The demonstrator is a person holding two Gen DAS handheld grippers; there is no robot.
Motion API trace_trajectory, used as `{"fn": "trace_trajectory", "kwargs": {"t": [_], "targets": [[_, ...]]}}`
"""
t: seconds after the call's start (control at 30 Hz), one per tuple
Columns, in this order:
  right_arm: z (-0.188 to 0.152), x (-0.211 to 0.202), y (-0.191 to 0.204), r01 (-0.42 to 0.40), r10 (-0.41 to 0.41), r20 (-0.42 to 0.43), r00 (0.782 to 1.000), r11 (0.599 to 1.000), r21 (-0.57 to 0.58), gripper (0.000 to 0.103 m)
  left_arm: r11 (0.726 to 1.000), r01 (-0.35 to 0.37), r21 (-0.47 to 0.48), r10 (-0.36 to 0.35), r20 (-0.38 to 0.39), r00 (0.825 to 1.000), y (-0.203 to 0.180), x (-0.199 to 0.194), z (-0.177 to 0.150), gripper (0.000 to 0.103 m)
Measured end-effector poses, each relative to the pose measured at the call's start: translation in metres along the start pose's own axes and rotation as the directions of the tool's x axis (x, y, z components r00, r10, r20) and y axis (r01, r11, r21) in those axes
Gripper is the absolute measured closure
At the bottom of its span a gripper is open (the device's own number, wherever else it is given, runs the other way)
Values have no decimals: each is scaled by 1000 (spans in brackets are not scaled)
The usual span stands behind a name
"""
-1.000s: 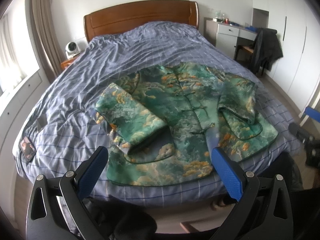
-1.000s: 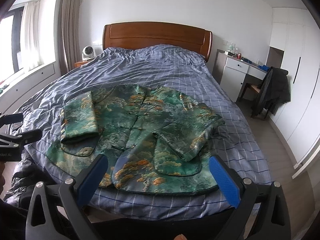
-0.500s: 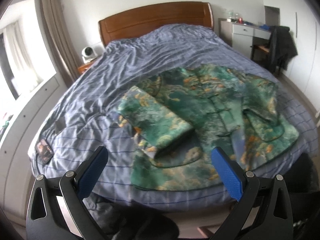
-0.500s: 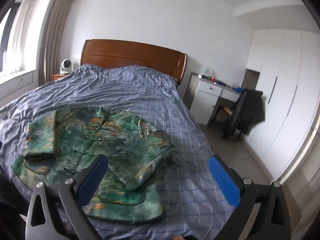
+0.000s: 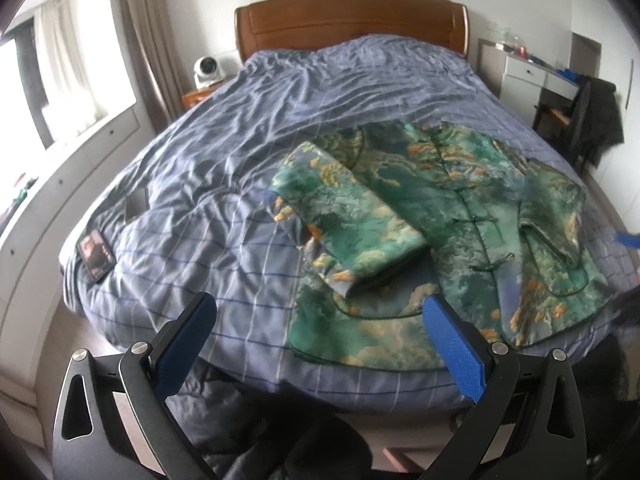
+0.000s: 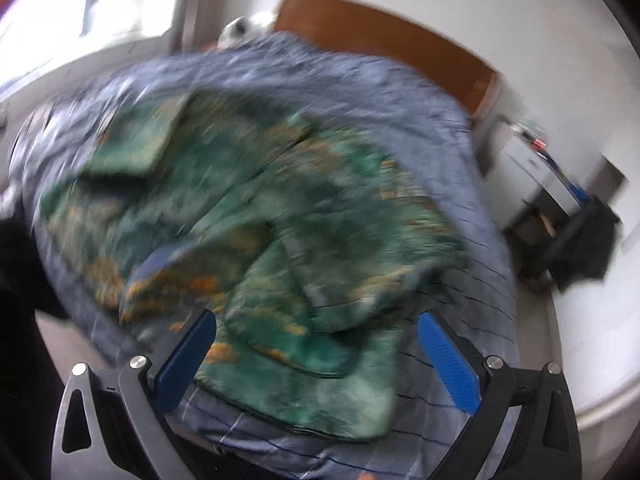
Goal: Fold large clothes
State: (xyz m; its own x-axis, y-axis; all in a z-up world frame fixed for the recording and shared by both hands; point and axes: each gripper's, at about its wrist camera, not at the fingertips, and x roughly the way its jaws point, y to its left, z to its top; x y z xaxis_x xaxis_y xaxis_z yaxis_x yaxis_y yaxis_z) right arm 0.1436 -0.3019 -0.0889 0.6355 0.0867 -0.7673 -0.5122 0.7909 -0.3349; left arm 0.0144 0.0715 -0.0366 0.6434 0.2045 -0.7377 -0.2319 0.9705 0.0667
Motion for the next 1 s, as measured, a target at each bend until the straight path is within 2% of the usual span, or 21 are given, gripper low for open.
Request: {"fn": "trace_trajectory", "kwargs": {"t": [0.1,0.2,0.27,0.3,0.33,0.37,0.4,0.47,0.53,0.63,0.7,0.8,0.9,0.93,0.97,1.0], "targets": [[5,30,20,19,-20,-12,1000,995,-93,2,1000,11,2,-11,-6,1000,-4,0,-1,0],[7,81,10,111,-117,-42,992,985,-133,2,1000,7,17,-7,4,1000,-8,-4,-1,0],[9,108,-3,65,-74,-81,994,993,-103,3,1000,4,14,-4,-2,1000,-7,-2,-1,0],[8,121,-9,28,-37,-97,995,996,-86,7,1000,1,9,-1,-13,1000,-6,0,-1,0],[9,127,-14,0,-7,-108,994,998,-67,30,1000,-3,6,3,-19,1000,-5,2,-1,0],[9,133,-24,-51,50,-119,992,999,-6,73,1000,-6,4,6,-23,1000,-5,2,-2,0],[8,131,-34,-72,79,-112,991,995,65,89,1000,-11,3,11,-24,1000,-4,2,-2,0],[10,111,-62,-86,96,-44,994,976,202,92,1000,-19,4,19,-28,999,-2,3,-2,0],[7,79,-96,-72,65,34,997,944,323,93,1000,-22,7,22,-39,999,-1,8,-2,0],[-11,27,-160,-39,-29,122,992,855,517,93,1000,-19,12,20,-49,999,-3,15,0,0],[-29,2,-201,27,-130,126,984,794,608,93,1000,-13,19,13,-46,999,-7,18,2,0],[-60,-17,-254,179,-283,41,958,708,683,93,999,-14,43,15,-27,1000,-14,16,5,0],[-91,-13,-291,289,-349,-76,934,615,733,93,998,-25,64,26,-11,1000,-16,17,9,0],[-99,-9,-296,324,-361,-115,926,597,734,86,997,-30,76,31,-7,1000,-16,19,10,0],[-111,-1,-304,378,-377,-177,909,569,730,68,996,-31,89,32,-2,999,-15,21,11,0],[-123,5,-309,429,-399,-229,888,539,725,57,994,-27,108,27,3,1000,-15,25,12,0]]}}
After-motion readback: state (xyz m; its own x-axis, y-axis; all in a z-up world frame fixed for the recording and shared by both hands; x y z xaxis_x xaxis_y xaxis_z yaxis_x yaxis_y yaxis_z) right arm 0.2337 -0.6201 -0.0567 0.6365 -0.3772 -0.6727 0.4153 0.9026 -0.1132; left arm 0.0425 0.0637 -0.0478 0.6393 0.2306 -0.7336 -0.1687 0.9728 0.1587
